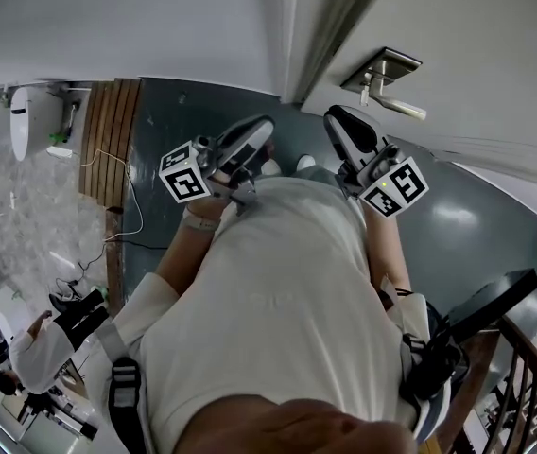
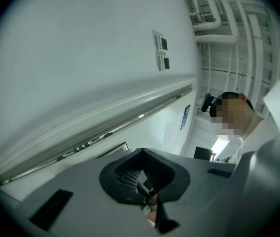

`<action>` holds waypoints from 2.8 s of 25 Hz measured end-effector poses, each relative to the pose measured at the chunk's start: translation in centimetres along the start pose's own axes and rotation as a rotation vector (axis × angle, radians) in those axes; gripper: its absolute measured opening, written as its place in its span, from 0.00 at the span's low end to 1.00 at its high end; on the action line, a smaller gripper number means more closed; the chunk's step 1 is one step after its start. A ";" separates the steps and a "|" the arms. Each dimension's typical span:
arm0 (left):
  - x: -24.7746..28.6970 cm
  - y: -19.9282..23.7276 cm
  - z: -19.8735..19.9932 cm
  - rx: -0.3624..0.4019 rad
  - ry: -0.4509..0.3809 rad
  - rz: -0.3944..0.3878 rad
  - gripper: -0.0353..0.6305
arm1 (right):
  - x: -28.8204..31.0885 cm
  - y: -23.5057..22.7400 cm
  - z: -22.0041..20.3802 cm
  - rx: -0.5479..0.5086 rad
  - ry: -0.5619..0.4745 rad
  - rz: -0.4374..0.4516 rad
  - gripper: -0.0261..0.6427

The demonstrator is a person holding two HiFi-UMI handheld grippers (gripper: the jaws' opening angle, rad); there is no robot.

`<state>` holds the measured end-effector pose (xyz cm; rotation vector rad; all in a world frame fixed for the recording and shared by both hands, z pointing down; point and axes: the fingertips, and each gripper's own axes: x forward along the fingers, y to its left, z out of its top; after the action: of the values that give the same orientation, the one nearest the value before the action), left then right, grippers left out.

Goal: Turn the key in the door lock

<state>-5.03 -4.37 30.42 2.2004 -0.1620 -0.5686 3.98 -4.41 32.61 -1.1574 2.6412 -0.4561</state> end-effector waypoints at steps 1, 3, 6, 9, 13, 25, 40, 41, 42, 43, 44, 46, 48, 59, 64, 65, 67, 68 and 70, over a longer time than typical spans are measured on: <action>0.2 0.1 -0.2 -0.001 0.001 0.005 0.07 | -0.2 -0.5 -0.3 -0.027 0.017 -0.019 0.08; 0.7 0.4 -0.5 -0.002 0.005 0.016 0.07 | -0.6 -1.6 -1.6 -0.190 0.108 -0.081 0.08; 1.3 0.8 -0.8 -0.006 0.008 0.036 0.07 | -1.6 -3.4 -4.9 -0.605 0.354 -0.205 0.08; 1.4 0.6 -0.6 -0.020 -0.005 0.050 0.07 | -3.2 -5.2 -6.8 -0.809 0.468 -0.342 0.09; 1.3 -0.5 0.0 -0.039 -0.029 0.056 0.07 | -5.1 -7.3 -7.2 -0.955 0.506 -0.500 0.10; -0.1 1.8 -1.5 -0.023 -0.007 0.113 0.07 | -6.9 -16.0 -11.8 -1.138 0.629 -0.730 0.17; -2.4 2.9 -1.0 -0.038 -0.015 0.127 0.07 | -5.3 -17.0 -11.8 -1.155 0.509 -0.880 0.13; -2.7 3.0 -1.0 -0.039 -0.015 0.127 0.07 | -5.3 -16.9 -11.8 -1.140 0.494 -0.889 0.13; -2.9 3.2 -1.1 -0.040 -0.016 0.127 0.07 | -5.2 -16.9 -11.9 -1.123 0.479 -0.898 0.12; -3.1 3.2 -1.2 -0.040 -0.017 0.127 0.07 | -5.3 -16.9 -12.0 -1.099 0.463 -0.906 0.12; -3.3 3.3 -1.3 -0.042 -0.017 0.126 0.07 | -5.3 -16.8 -12.0 -1.067 0.446 -0.911 0.12; -3.4 3.3 -1.4 -0.045 -0.014 0.124 0.07 | -5.5 -16.8 -11.9 -0.987 0.407 -0.917 0.12; -3.3 3.3 -1.5 -0.047 -0.011 0.121 0.07 | -5.8 -17.1 -11.7 -0.900 0.357 -0.925 0.12; -2.8 3.6 -1.2 -0.068 0.004 0.109 0.07 | -6.6 -18.0 -11.0 -0.323 0.069 -0.907 0.12; -2.7 3.9 -1.5 -0.074 0.005 0.106 0.07 | -7.1 -18.4 -11.1 0.008 -0.096 -0.865 0.11; -2.7 3.9 -1.5 -0.075 0.004 0.105 0.07 | -7.1 -18.5 -11.1 0.074 -0.129 -0.857 0.11; -2.7 3.9 -1.5 -0.075 0.004 0.104 0.07 | -7.2 -18.5 -11.1 0.178 -0.184 -0.841 0.11; -2.7 3.9 -1.5 -0.075 0.004 0.104 0.07 | -7.2 -18.6 -11.1 0.221 -0.207 -0.834 0.11; -2.7 3.8 -1.4 -0.075 0.002 0.106 0.07 | -7.3 -18.6 -11.0 0.307 -0.251 -0.816 0.11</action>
<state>-6.54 -5.00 35.08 2.1063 -0.2507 -0.5056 17.81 -8.82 50.15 -1.9810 1.7183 -0.7485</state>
